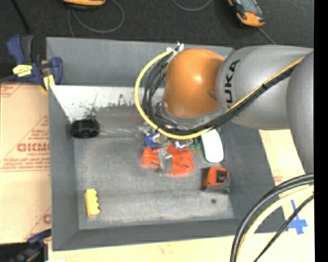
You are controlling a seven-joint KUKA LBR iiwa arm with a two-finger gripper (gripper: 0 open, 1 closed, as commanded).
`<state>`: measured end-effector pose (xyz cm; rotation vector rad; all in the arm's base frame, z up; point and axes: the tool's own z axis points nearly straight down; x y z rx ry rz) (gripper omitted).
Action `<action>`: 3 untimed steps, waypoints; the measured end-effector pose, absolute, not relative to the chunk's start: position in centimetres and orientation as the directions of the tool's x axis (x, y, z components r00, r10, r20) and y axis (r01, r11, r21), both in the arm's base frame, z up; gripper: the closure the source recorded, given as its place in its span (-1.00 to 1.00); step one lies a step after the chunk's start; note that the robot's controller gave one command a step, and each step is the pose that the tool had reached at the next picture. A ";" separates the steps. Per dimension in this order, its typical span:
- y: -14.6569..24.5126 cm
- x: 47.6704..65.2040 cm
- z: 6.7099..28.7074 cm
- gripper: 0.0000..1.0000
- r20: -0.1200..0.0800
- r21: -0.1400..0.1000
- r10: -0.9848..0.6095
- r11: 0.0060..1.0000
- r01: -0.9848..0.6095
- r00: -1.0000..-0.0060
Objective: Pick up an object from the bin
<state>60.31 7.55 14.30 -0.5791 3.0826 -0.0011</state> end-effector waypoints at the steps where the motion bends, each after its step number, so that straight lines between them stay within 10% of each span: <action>1: 5.5 59.3 13.3 -1.00 -0.005 0.001 -0.249 0.968 -0.249 -0.968; 3: 3.5 62.5 8.7 -1.00 -0.006 -0.002 -0.351 0.936 -0.351 -0.936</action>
Offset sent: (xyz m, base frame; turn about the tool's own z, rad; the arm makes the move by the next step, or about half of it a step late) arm 0.0210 -0.0366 -0.0599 0.0044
